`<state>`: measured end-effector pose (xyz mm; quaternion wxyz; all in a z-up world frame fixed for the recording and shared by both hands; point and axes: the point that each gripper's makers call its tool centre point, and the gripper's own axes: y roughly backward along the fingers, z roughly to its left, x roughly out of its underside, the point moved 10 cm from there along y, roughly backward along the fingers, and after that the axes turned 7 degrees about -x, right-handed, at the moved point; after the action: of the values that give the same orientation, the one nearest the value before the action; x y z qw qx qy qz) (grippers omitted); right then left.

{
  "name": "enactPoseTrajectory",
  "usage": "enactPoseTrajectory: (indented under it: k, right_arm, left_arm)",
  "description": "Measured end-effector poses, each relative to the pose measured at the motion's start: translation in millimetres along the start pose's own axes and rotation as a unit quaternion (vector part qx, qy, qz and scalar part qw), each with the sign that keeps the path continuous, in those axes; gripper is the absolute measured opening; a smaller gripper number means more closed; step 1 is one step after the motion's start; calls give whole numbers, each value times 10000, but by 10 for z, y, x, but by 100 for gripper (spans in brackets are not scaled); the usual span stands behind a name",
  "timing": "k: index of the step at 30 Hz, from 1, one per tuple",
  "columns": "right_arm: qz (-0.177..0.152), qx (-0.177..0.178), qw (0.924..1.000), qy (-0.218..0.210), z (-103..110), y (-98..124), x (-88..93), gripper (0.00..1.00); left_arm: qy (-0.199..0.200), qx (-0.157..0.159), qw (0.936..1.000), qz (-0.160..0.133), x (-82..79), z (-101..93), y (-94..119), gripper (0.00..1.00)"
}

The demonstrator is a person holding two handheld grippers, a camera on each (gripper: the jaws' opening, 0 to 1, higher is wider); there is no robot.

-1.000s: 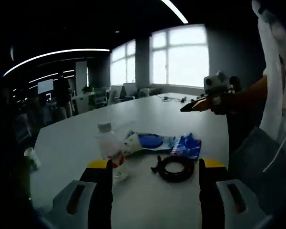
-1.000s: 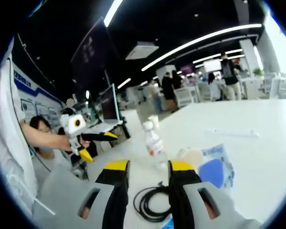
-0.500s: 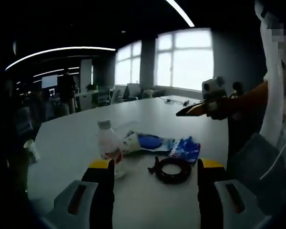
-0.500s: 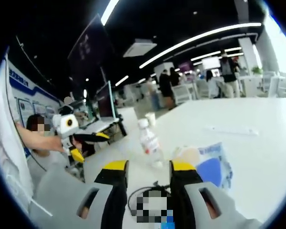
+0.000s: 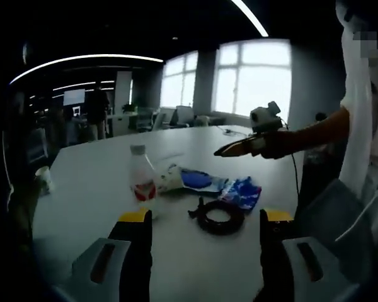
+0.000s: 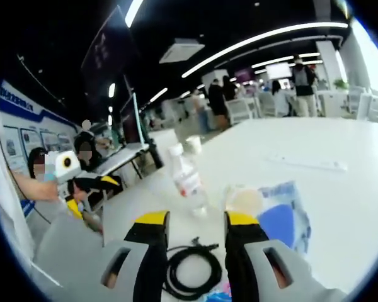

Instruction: Arrange the tabletop items into an orderly group along one side of the table until the central work area is clear of visible clutter.

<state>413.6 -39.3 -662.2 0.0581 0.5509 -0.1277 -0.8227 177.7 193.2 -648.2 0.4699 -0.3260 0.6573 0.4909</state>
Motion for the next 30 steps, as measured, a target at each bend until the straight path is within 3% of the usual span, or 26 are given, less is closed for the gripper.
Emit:
enactPoseTrajectory:
  k: [17, 30]
  right_arm:
    - [-62, 41, 9997, -251, -365, -311, -67, 31]
    - [335, 163, 9986, -388, -562, -673, 51, 31]
  left_arm:
    - [177, -458, 9988, -81, 43, -88, 306, 64]
    - [275, -603, 9978, -31, 70, -111, 427, 64]
